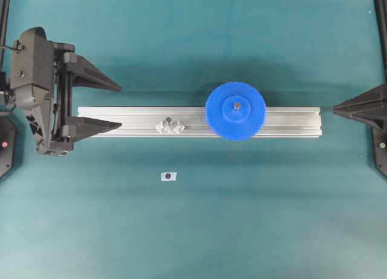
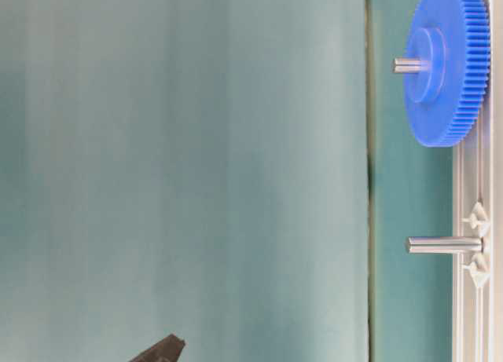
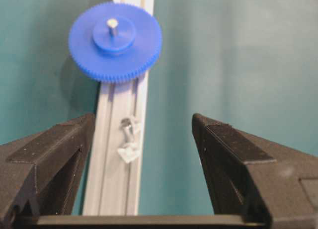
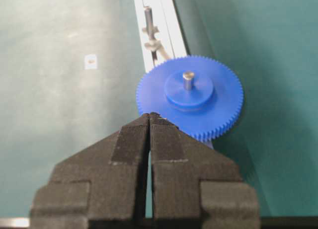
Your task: Find the location of the shaft and insert the large gear.
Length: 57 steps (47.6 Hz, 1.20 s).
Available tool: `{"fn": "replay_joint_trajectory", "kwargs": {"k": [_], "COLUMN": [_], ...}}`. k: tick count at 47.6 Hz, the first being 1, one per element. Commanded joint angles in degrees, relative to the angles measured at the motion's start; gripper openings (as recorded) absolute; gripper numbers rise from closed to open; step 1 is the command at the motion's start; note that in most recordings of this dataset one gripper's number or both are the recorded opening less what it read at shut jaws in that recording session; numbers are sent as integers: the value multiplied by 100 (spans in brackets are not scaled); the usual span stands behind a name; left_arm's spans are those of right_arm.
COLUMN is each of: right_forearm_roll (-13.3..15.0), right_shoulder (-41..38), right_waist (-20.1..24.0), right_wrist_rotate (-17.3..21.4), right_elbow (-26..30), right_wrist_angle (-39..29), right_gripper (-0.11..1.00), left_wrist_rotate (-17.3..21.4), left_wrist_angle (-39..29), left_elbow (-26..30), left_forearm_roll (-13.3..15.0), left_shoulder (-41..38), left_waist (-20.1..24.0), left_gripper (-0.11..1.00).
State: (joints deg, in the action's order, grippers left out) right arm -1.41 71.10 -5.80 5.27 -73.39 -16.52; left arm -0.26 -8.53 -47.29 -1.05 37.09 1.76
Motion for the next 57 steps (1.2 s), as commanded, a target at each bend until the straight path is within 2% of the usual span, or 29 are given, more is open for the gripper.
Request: {"fn": "replay_joint_trajectory", "kwargs": {"k": [1, 57], "right_forearm_roll": [9, 9], "right_shoulder": [-70, -62], "right_waist": [-26, -26], "right_wrist_rotate": [44, 44], "right_elbow": [44, 26], "right_wrist_angle": [62, 105], "right_gripper": [1, 1], "left_wrist_rotate": [0, 35], "left_wrist_angle": [53, 18], "left_elbow": [44, -158], "left_forearm_roll": [-9, -9], "left_shoulder": [35, 237], "left_waist": [-26, -53], "left_gripper": [78, 78]}}
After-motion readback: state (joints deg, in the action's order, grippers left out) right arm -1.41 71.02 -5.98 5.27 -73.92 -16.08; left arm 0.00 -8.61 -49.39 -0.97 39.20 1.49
